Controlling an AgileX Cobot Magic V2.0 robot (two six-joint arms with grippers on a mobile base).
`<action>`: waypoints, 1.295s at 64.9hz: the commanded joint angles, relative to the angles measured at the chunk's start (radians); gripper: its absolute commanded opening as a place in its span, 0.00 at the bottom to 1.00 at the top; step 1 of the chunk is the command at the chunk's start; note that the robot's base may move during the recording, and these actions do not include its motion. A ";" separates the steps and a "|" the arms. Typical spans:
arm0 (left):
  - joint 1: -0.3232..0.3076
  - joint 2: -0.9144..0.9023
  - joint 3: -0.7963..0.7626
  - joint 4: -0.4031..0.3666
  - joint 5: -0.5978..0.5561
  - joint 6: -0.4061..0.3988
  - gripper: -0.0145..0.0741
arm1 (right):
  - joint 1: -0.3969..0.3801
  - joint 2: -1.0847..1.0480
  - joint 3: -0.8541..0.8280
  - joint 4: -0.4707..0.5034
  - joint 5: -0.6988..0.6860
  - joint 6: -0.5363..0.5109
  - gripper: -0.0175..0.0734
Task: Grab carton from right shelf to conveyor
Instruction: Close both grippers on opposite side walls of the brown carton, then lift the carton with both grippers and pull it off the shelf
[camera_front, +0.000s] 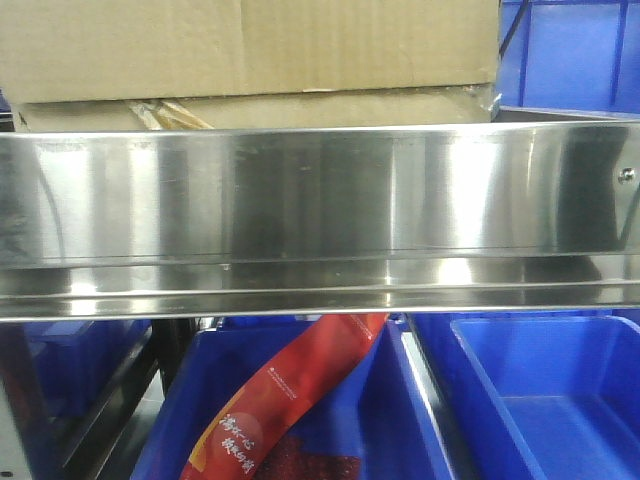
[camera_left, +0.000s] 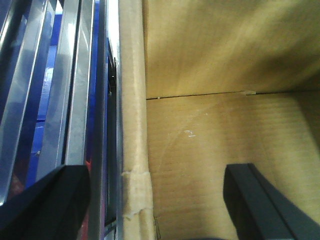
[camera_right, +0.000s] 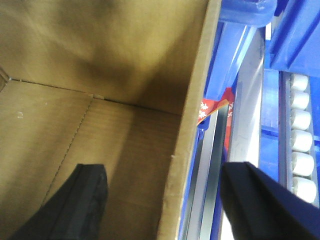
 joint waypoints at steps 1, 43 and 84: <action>0.005 -0.003 -0.002 -0.006 -0.009 0.007 0.66 | 0.001 -0.012 -0.005 -0.001 -0.012 0.001 0.59; 0.005 -0.016 0.052 -0.006 -0.009 0.007 0.15 | 0.001 0.018 -0.005 0.035 -0.012 0.001 0.12; 0.004 -0.212 0.051 0.018 -0.009 0.007 0.14 | 0.001 -0.179 -0.007 0.034 -0.012 0.001 0.12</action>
